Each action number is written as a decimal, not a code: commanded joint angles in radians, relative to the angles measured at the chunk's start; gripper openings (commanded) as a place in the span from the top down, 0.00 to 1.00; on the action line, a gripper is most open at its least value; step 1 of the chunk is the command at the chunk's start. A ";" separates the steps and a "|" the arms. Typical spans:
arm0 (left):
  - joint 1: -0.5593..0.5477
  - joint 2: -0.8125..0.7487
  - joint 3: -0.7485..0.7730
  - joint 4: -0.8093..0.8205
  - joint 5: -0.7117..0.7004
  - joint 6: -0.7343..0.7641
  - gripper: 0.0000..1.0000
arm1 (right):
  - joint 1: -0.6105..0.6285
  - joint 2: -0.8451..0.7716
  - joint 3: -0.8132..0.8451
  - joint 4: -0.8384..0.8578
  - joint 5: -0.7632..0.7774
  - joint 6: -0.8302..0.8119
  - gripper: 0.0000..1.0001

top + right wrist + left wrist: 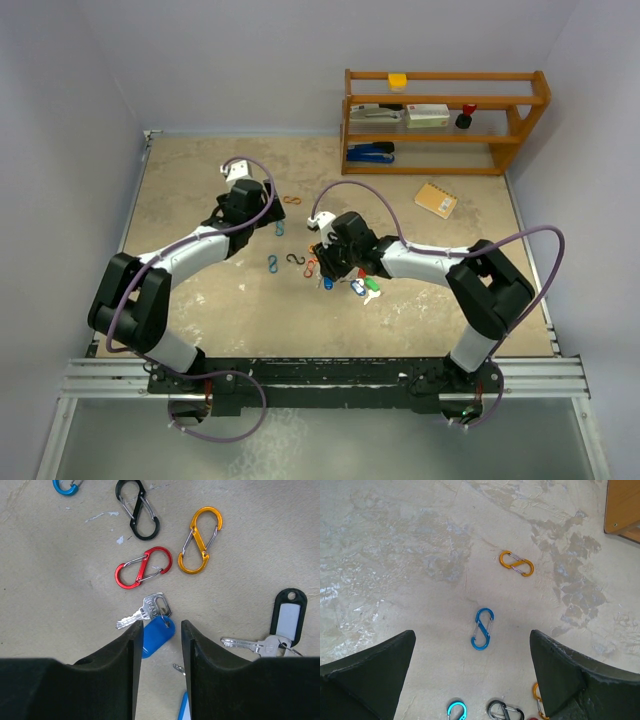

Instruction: Put the keys on the keyring

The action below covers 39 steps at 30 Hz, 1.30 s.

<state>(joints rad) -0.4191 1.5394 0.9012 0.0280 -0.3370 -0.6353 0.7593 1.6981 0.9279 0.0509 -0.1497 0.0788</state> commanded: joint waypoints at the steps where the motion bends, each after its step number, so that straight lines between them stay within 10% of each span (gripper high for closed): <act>1: 0.014 -0.041 -0.010 0.034 -0.001 -0.006 0.07 | 0.008 -0.003 0.041 0.024 0.036 -0.010 0.62; 27: 0.042 -0.035 -0.027 0.052 0.027 -0.010 0.07 | 0.011 0.046 0.066 0.012 0.020 -0.009 0.75; 39: 0.047 -0.031 -0.030 0.058 0.039 -0.012 0.07 | 0.014 0.024 0.067 0.009 0.067 -0.007 1.00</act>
<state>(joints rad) -0.3820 1.5383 0.8719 0.0429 -0.3122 -0.6357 0.7658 1.7485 0.9623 0.0521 -0.1184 0.0769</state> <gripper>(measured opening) 0.931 0.017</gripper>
